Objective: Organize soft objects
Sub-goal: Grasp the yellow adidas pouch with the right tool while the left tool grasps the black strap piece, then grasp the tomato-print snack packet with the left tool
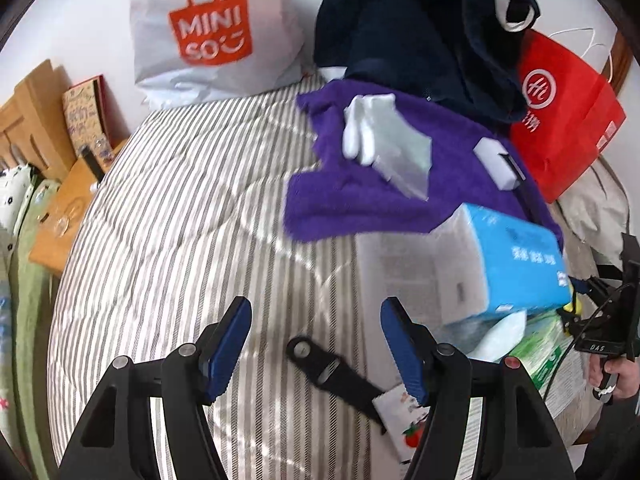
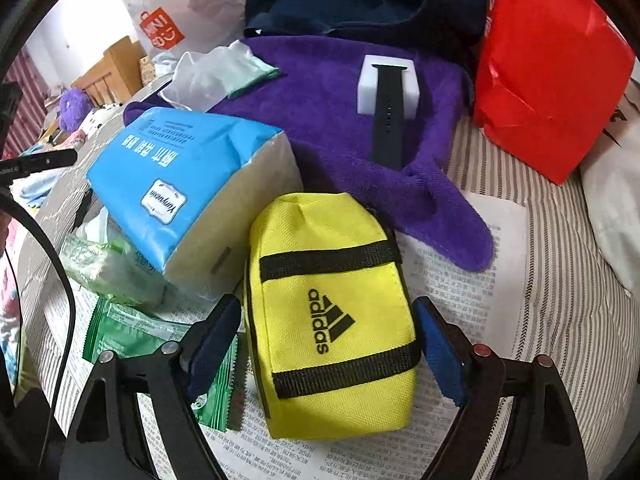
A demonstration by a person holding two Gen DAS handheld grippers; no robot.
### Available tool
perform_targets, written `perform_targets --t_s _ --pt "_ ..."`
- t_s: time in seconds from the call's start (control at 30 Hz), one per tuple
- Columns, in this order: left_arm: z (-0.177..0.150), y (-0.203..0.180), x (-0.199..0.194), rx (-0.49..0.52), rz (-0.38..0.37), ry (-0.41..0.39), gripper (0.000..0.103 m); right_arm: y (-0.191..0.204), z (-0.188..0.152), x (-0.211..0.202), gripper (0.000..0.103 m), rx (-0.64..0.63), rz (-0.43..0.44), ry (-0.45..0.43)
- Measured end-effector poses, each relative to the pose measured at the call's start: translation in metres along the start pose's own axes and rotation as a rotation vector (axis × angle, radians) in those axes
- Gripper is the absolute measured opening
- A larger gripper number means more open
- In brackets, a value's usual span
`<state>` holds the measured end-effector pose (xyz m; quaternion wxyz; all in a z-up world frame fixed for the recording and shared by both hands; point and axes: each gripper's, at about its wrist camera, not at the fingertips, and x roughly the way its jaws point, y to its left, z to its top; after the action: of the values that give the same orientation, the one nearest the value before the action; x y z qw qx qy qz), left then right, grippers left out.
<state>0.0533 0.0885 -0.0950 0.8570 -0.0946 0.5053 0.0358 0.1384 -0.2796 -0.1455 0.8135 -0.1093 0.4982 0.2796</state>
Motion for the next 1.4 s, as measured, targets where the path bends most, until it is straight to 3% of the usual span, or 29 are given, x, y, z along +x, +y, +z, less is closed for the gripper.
perform_targets --t_s 0.2,0.43,0.6,0.67,0.73,0.8,0.97,1.0,1.03,1.07,1.13,1.23,1.3,1.37,1.4 --pt "-0.016 0.006 0.009 -0.033 0.053 0.046 0.065 -0.004 -0.007 -0.006 0.074 0.010 -0.008 -0.025" --pt "-0.041 -0.009 0.021 -0.032 0.059 0.099 0.065 -0.014 -0.015 -0.019 0.073 0.060 -0.006 -0.030" --pt "-0.041 -0.024 0.029 0.002 0.138 0.087 0.065 -0.016 -0.016 -0.030 0.073 0.074 -0.012 -0.050" --pt "-0.038 -0.027 0.030 0.006 0.135 0.073 0.056 -0.017 -0.016 -0.034 0.073 0.076 -0.014 -0.062" --pt "-0.035 -0.031 0.030 0.017 0.125 0.048 0.035 -0.017 -0.017 -0.038 0.073 0.079 -0.011 -0.069" --pt "-0.030 -0.033 0.031 0.018 0.103 0.037 0.029 -0.017 -0.018 -0.041 0.073 0.079 -0.015 -0.073" --pt "-0.018 -0.035 0.038 0.024 0.078 0.025 0.027 -0.021 -0.018 -0.047 0.073 0.086 -0.018 -0.081" --pt "-0.016 -0.034 0.038 0.016 0.062 0.019 0.024 -0.022 -0.018 -0.047 0.073 0.092 -0.016 -0.084" --pt "-0.013 -0.033 0.038 0.013 0.045 0.015 0.013 -0.023 -0.018 -0.048 0.073 0.097 -0.015 -0.085" --pt "-0.009 -0.034 0.038 0.012 0.034 0.007 0.009 -0.024 -0.017 -0.048 0.073 0.100 -0.016 -0.087" --pt "-0.001 -0.034 0.035 0.010 -0.013 -0.011 0.008 -0.025 -0.016 -0.047 0.073 0.105 -0.017 -0.084" --pt "0.007 -0.040 0.041 0.062 0.050 0.017 0.008 -0.025 -0.015 -0.046 0.073 0.108 -0.015 -0.080" --pt "0.006 -0.039 0.042 0.060 0.048 0.039 0.011 -0.024 -0.015 -0.045 0.073 0.108 -0.012 -0.075" --pt "0.000 -0.038 0.041 0.052 0.037 0.060 0.021 -0.023 -0.016 -0.045 0.073 0.108 -0.007 -0.075" --pt "-0.004 -0.039 0.039 0.059 0.043 0.060 0.032 -0.023 -0.016 -0.044 0.073 0.111 -0.004 -0.072"
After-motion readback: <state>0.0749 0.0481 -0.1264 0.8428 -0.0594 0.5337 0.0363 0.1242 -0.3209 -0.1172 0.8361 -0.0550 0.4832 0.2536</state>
